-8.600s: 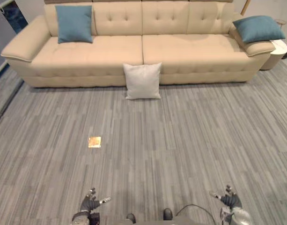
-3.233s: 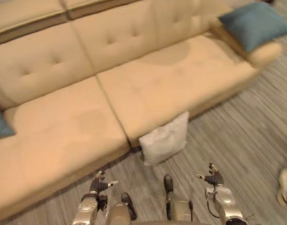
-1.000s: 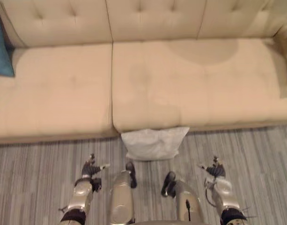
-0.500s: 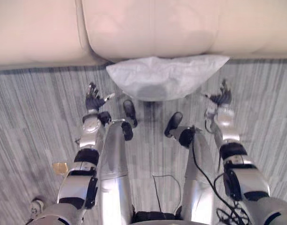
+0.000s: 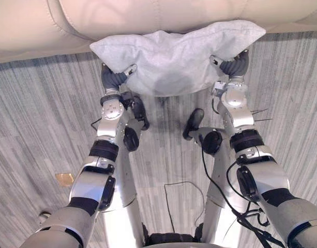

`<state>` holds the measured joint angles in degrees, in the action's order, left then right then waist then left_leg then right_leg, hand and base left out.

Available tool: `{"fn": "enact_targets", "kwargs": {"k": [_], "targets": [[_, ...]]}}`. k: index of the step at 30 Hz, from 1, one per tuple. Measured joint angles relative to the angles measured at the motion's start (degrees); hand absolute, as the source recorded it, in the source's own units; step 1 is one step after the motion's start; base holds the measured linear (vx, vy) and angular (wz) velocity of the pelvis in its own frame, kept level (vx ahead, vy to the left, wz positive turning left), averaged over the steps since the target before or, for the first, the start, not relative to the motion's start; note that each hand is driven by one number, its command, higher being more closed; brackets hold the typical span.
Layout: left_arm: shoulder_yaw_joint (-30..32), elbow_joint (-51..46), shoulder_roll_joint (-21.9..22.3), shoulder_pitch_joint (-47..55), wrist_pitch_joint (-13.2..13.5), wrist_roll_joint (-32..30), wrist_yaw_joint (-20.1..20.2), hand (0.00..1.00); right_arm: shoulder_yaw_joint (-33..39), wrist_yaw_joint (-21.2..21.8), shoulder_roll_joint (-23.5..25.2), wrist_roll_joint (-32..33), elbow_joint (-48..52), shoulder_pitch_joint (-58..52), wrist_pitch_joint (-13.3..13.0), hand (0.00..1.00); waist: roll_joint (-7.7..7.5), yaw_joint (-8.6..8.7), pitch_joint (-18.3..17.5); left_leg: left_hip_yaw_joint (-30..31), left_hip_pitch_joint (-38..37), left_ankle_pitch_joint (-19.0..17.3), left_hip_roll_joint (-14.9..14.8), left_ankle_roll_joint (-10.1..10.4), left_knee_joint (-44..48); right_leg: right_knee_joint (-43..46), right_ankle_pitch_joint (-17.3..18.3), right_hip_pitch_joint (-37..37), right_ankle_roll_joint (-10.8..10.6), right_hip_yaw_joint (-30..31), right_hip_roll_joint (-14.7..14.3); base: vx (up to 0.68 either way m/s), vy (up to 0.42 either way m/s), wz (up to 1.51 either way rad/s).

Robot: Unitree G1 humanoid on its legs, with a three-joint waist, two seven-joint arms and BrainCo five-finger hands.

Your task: Pick up cushions and gather them together orderly.

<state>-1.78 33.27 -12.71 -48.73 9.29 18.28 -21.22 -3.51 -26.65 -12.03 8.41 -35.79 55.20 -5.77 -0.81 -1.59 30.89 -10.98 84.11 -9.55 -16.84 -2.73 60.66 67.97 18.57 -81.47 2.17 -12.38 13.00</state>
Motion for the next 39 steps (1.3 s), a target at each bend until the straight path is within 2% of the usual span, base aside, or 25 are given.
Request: {"fn": "enact_targets", "kwargs": {"k": [4, 7, 9, 10, 12, 13, 16, 18, 21, 24, 27, 30, 33, 34, 35, 36, 37, 38, 39], "targets": [[-0.7, -7.11, -0.17, 4.41, 0.0, -0.08, -0.62, 1.0, -2.15, -0.48, 0.54, -0.01, 8.75, -6.43, 0.02, 1.0, 0.0, 0.66, -0.03, -0.03, -3.89, 0.1, -0.24, 0.13, -0.71, -0.74, -0.03, 3.74, 0.06, -0.01, -0.51, -0.02, 0.005, -0.04], [-2.88, -13.6, -0.19, 10.28, 0.28, -1.09, -0.62, 1.0, -3.32, -0.5, 0.69, -0.09, 17.09, -13.91, -0.57, 1.0, 0.01, 0.67, -0.19, -0.32, -12.31, 0.24, -0.27, 1.28, -4.95, -5.88, -0.38, 12.44, 0.63, -0.61, -1.94, -0.04, -0.014, -0.07], [-3.63, -17.6, 0.35, 14.3, 1.71, -1.98, -0.6, 1.0, -3.32, -0.37, 1.4, -0.3, 23.18, -19.1, -1.82, 1.0, 0.01, 0.7, -0.2, -0.66, -18.14, 0.54, -0.14, 2.04, -9.08, -10.75, -0.85, 18.72, 1.31, -1.81, -2.58, -0.04, -0.017, -0.06], [-4.6, -19.34, 0.73, 16.83, 2.22, -2.73, -0.59, 1.0, -3.32, 0.02, 2.14, -0.87, 25.96, -22.66, -2.83, 1.0, 0.01, 0.68, -0.31, -1.07, -22.51, 0.72, -0.11, 2.3, -11.72, -13.66, -1.24, 23.37, 0.93, -2.62, -2.84, 0.0, -0.024, 0.06], [-6.28, -20.33, 2.13, 22.67, 2.7, -3.34, -0.3, 1.0, -3.4, 1.14, 3.46, -1.37, 28.97, -30.18, -4.26, 1.0, 0.19, 0.73, -6.5, -2.06, -25.26, 1.02, 0.04, 2.78, -15.28, -17.57, -1.62, 26.34, 0.35, -3.59, -2.89, 0.04, -0.02, 0.11], [-6.85, -20.99, 2.72, 25.12, 2.79, -3.5, -0.07, 1.0, -3.46, 1.94, 3.79, -1.36, 30.82, -33.23, -4.66, 1.0, 0.19, 0.69, -7.81, -2.61, -28.05, 1.39, 0.17, 3.29, -17.04, -19.62, -1.91, 29.27, 0.0, -4.1, -2.91, 0.14, -0.005, 0.09], [-6.96, -24.44, 4.74, 33.77, 2.8, -4.31, 0.26, 1.0, -4.97, 4.52, 4.47, -1.37, 36.02, -42.33, -5.29, 1.0, 0.19, 0.72, -8.32, -3.3, -40.18, 1.58, 1.09, 3.11, -20.89, -24.88, -2.57, 42.24, -1.13, -5.24, -2.89, 0.21, -0.02, 0.14], [-6.94, -26.32, 5.02, 39.85, 3.43, -4.31, 1.61, 1.0, -6.54, 6.84, 4.84, -1.35, 37.54, -47.93, -6.24, 1.0, 0.24, 0.68, -11.84, -3.58, -45.65, 1.51, 2.18, 3.24, -24.69, -29.31, -2.94, 48.31, -2.11, -6.3, -2.92, 0.25, -0.002, 0.22], [-6.85, -26.4, 3.73, 46.98, 4.43, -4.16, 3.58, 1.0, -8.34, 11.14, 4.72, -1.25, 34.15, -51.9, -6.97, 1.0, -0.14, 0.58, -15.28, -4.38, -54.3, 2.63, 5.14, 4.05, -32.18, -35.73, -3.72, 55.95, -3.53, -5.82, -2.74, 0.27, 0.022, 0.12], [-6.66, -26.42, 2.25, 52.11, 4.84, -4.15, 5.18, 1.0, -10.03, 14.69, 3.21, -1.25, 29.09, -52.16, -6.63, 1.0, 0.1, 0.35, -16.4, -6.27, -61.3, 4.14, 6.47, 4.18, -38.69, -41.64, -5.77, 61.76, -4.29, -5.03, -3.34, 0.19, 0.029, -0.11], [-6.54, -26.46, 2.12, 55.41, 4.98, -3.62, 7.02, 1.0, -10.81, 16.71, 1.61, -1.28, 27.71, -52.65, -6.16, 1.0, 0.41, 0.42, -17.31, -6.66, -64.83, 4.34, 6.97, 4.25, -41.42, -45.95, -7.68, 65.6, -4.74, -4.52, -4.43, 0.16, 0.039, -0.16], [-6.56, -26.5, 2.14, 57.16, 4.93, -2.96, 8.49, 1.0, -10.81, 17.08, 1.27, -1.3, 27.71, -52.63, -6.17, 1.0, 0.22, 0.57, -17.65, -6.8, -66.39, 4.18, 7.32, 4.2, -42.29, -46.09, -8.44, 66.33, -4.82, -2.78, -4.57, 0.07, 0.033, -0.11], [-6.51, -26.51, 2.99, 58.99, 4.65, -2.85, 9.95, 1.0, -10.32, 17.34, 0.81, -1.91, 27.06, -52.92, -6.18, 1.0, 0.26, 0.88, -17.62, -6.15, -68.3, 0.92, 7.83, 3.79, -41.29, -37.68, -8.47, 64.47, -4.83, -1.38, -3.47, 0.03, 0.053, -0.02], [-6.64, -26.5, 3.24, 59.24, 4.33, -2.87, 10.4, 1.0, -9.77, 17.4, 0.81, -2.14, 26.48, -53.53, -6.18, 1.0, 0.15, 0.98, -17.56, -5.53, -69.39, -0.9, 8.38, 3.64, -40.07, -31.17, -9.0, 62.93, -3.95, 0.01, -2.35, 0.01, 0.074, 0.23], [-6.82, -26.5, 3.31, 59.51, 4.19, -2.97, 11.11, 1.0, -9.48, 17.52, 0.76, -2.31, 25.72, -53.59, -6.15, 1.0, -0.05, 1.39, -17.42, -3.8, -71.2, -2.16, 9.43, 3.08, -40.09, -23.21, -11.75, 60.14, -1.5, 2.89, -1.57, 0.01, 0.061, 0.25], [-6.82, -26.49, 3.65, 59.58, 4.19, -3.03, 11.15, 1.0, -9.45, 17.69, 0.4, -2.36, 25.57, -53.62, -6.15, 1.0, 0.19, 1.66, -17.35, -3.32, -71.66, -2.34, 9.44, 2.82, -40.16, -21.07, -11.11, 58.51, -1.53, 3.97, -1.85, 0.03, 0.034, 0.27], [-6.54, -26.58, 3.2, 59.6, 4.29, -3.13, 11.15, 1.0, -9.52, 18.09, 0.48, -2.43, 25.48, -53.61, -6.15, 1.0, 0.45, 2.22, -17.23, -2.49, -72.11, -2.64, 9.48, 2.4, -40.31, -21.11, -8.78, 56.88, -1.95, 5.24, -2.73, 0.04, -0.015, 0.34], [-6.3, -26.57, 2.73, 59.09, 4.3, -3.13, 11.14, 1.0, -9.58, 18.27, 0.66, -2.54, 25.49, -53.55, -6.15, 1.0, 0.64, 2.53, -17.07, -1.45, -72.21, -2.74, 9.53, 2.36, -40.79, -25.14, -7.33, 55.74, -2.16, 5.49, -3.53, 0.08, -0.038, 0.54], [-6.3, -26.57, 2.61, 58.67, 4.33, -3.18, 11.14, 1.0, -9.31, 18.32, 0.78, -2.53, 25.45, -53.58, -6.11, 1.0, 0.45, 2.9, -17.04, -0.47, -72.46, -2.73, 9.76, 2.35, -41.92, -33.42, -8.27, 54.58, -3.24, 6.18, -5.14, 0.1, -0.058, 0.53]]}}
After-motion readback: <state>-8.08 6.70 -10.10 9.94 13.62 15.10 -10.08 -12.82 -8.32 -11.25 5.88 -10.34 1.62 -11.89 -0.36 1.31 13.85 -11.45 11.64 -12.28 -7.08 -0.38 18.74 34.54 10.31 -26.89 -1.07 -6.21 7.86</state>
